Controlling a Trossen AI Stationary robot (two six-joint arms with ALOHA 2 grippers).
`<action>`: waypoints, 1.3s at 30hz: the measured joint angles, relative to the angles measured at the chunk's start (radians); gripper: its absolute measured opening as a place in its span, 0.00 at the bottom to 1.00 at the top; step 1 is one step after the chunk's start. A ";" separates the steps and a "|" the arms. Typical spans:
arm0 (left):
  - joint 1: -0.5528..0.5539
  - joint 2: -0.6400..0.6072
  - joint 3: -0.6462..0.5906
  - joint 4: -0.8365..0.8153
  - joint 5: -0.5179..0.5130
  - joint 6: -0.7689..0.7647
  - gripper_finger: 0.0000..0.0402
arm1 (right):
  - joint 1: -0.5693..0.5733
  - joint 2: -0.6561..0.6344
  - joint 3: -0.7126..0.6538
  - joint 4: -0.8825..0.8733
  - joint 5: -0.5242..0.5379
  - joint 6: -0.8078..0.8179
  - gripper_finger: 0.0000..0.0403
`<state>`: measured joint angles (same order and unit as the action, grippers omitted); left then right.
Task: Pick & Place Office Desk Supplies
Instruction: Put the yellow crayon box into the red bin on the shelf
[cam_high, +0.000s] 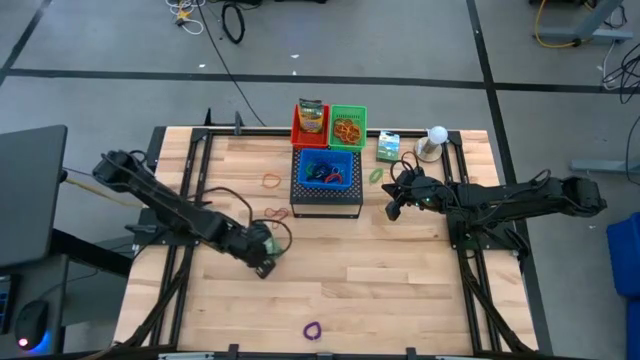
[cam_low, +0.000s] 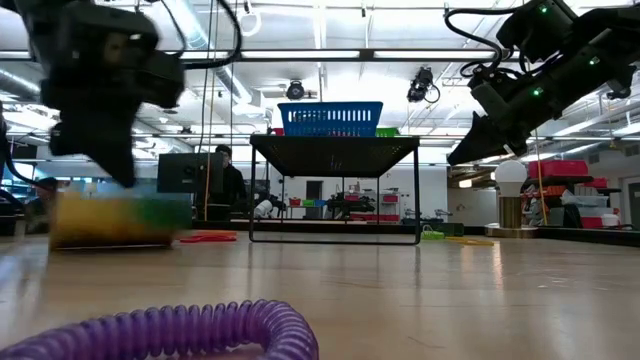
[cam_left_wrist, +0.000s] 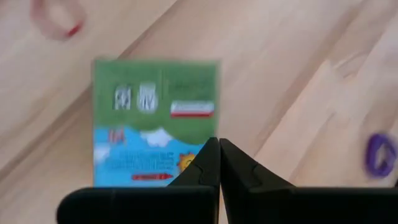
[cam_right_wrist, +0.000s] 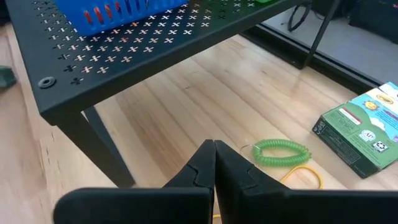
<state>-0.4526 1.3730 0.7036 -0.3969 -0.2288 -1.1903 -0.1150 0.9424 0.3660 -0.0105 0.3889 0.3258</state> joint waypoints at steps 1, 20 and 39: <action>0.002 0.022 0.000 0.049 -0.016 0.006 0.00 | 0.000 0.000 0.000 0.000 0.000 0.004 0.01; 0.039 0.204 0.298 -0.248 -0.021 0.180 0.14 | 0.000 0.000 0.000 0.000 -0.075 0.019 0.01; 0.031 0.157 0.066 -0.429 0.057 -0.060 0.01 | 0.000 0.000 0.000 0.000 -0.075 0.004 0.01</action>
<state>-0.4218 1.5295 0.7695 -0.8260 -0.1717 -1.2506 -0.1146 0.9424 0.3660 -0.0109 0.3138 0.3302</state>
